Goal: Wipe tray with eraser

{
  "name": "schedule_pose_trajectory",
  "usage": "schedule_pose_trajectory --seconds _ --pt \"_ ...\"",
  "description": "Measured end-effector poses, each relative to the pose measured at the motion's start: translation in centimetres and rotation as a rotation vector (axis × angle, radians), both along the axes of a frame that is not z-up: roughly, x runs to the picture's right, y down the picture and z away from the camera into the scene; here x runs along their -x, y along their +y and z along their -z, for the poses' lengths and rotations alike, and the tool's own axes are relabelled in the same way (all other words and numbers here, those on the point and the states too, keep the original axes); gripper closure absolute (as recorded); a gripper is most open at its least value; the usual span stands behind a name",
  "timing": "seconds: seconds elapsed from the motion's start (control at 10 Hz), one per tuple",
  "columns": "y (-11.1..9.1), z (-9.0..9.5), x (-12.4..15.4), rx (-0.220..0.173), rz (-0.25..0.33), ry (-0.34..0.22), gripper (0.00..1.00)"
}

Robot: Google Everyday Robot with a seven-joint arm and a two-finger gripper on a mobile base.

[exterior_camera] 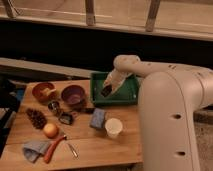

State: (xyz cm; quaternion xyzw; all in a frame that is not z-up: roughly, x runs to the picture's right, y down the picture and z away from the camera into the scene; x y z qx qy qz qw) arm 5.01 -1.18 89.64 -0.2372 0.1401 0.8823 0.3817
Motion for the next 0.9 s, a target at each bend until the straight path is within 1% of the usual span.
schedule_pose_trajectory --seconds 0.2,0.3,0.4,0.5,0.6,0.7,0.8,0.9 --pt "-1.7 -1.8 -1.1 -0.025 -0.026 0.051 1.0" --pt "-2.9 -2.5 -1.4 -0.051 -0.038 0.062 1.0" --pt "-3.9 -2.8 -1.3 -0.074 -0.049 0.065 1.0" --pt "-5.0 -3.2 0.0 -0.094 -0.053 0.044 1.0" --pt "-5.5 -3.2 1.4 -0.106 -0.051 0.02 1.0" --pt "-5.6 -3.0 3.2 -0.114 -0.046 -0.016 1.0" --pt "-5.1 -2.1 4.7 -0.117 -0.039 -0.053 1.0" --pt "-4.4 -1.3 5.5 -0.112 -0.03 -0.077 1.0"
